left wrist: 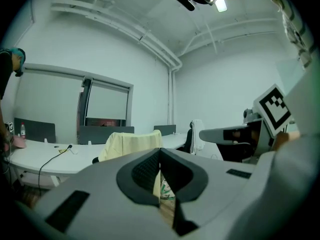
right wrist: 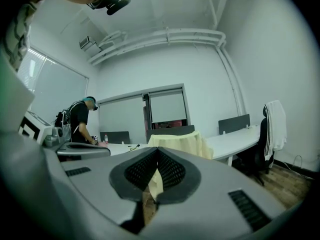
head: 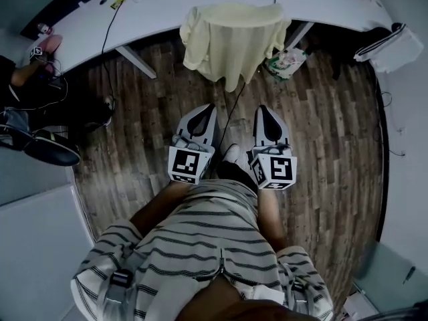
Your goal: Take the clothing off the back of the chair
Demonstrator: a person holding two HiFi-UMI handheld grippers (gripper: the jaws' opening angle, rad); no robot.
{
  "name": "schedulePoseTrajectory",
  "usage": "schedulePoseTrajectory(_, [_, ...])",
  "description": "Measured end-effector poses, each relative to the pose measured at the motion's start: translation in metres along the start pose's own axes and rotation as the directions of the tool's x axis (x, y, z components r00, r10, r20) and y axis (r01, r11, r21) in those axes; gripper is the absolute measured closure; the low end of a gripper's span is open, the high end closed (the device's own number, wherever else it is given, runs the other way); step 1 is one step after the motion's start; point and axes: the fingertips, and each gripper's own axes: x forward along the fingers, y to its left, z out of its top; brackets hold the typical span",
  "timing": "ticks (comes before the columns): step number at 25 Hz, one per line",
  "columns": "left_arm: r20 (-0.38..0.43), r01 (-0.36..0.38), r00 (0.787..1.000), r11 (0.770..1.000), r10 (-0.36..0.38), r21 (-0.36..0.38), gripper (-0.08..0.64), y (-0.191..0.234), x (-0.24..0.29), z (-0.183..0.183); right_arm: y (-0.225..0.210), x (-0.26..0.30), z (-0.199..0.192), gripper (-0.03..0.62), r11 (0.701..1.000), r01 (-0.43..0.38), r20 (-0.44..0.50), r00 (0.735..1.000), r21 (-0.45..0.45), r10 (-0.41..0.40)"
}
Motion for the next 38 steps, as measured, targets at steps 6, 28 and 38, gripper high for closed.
schedulePoseTrajectory(6, [-0.005, -0.047, 0.999, 0.999, 0.047, 0.009, 0.537, 0.003, 0.033, 0.018, -0.038, 0.027, 0.018, 0.574, 1.000, -0.007, 0.014, 1.000, 0.017, 0.007])
schedulePoseTrajectory(28, [0.010, -0.110, 0.994, 0.993, 0.110, -0.045, 0.537, 0.051, 0.102, 0.025, -0.054, 0.115, 0.023, 0.574, 0.995, -0.099, -0.027, 0.995, -0.029, 0.098])
schedulePoseTrajectory(38, [-0.020, -0.056, 0.998, 0.996, 0.055, -0.067, 0.537, 0.097, 0.134, 0.020, -0.054, 0.165, 0.020, 0.574, 1.000, -0.017, -0.063, 0.998, -0.017, 0.016])
